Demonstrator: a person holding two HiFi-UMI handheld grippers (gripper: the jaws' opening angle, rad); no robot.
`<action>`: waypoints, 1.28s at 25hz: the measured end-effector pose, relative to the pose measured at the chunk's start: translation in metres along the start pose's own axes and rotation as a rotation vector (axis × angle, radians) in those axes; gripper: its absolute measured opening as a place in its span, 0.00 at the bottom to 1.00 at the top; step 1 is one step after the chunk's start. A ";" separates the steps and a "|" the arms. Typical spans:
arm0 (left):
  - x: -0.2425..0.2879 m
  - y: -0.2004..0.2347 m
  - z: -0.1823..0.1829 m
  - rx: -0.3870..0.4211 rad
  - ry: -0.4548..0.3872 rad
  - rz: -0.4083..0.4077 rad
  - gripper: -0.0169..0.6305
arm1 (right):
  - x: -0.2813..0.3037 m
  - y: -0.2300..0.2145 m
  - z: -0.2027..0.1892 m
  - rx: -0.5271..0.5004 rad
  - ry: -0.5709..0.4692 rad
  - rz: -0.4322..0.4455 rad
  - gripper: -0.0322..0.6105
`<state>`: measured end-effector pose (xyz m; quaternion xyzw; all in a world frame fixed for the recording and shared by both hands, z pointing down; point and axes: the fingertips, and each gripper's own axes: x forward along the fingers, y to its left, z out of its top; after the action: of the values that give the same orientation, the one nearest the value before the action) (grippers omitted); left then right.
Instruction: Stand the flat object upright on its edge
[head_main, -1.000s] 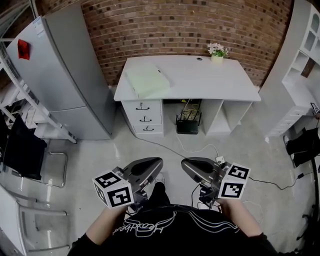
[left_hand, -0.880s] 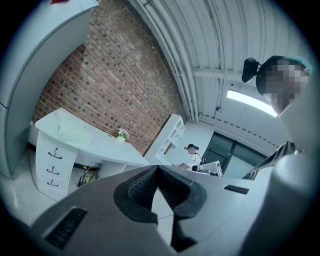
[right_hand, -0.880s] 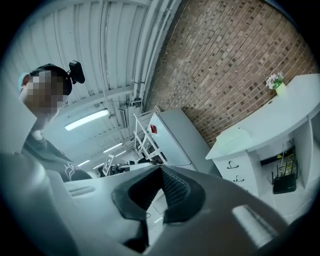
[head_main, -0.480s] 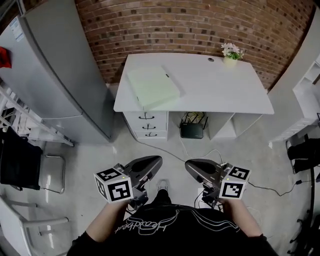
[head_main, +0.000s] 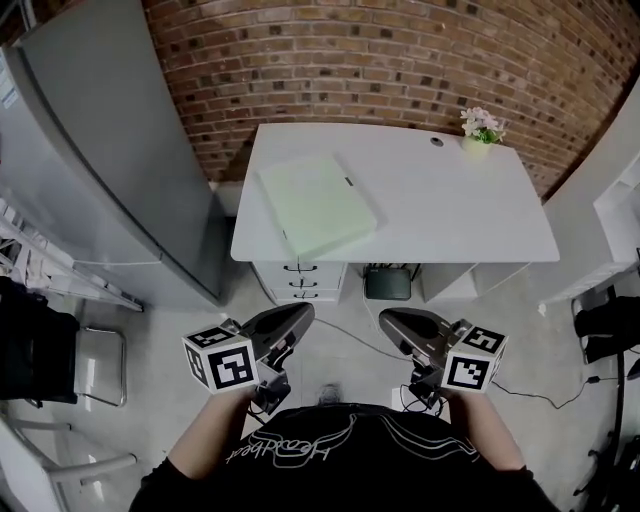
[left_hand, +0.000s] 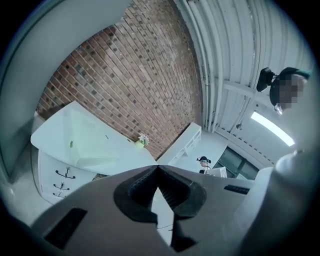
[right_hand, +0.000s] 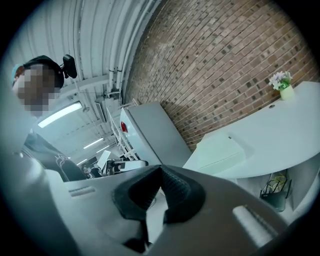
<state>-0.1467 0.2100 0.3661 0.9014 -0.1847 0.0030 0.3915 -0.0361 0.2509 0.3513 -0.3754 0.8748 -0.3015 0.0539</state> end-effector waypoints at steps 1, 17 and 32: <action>0.001 0.006 0.004 -0.002 -0.003 0.006 0.03 | 0.004 -0.004 0.000 0.000 0.006 -0.003 0.06; 0.033 0.077 0.042 -0.012 -0.031 0.176 0.03 | 0.040 -0.075 0.024 0.038 0.060 0.000 0.06; 0.099 0.170 0.099 -0.094 -0.085 0.322 0.05 | 0.098 -0.202 0.077 0.093 0.158 0.051 0.06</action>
<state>-0.1250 0.0015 0.4322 0.8401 -0.3430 0.0187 0.4197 0.0448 0.0370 0.4167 -0.3253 0.8705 -0.3691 0.0097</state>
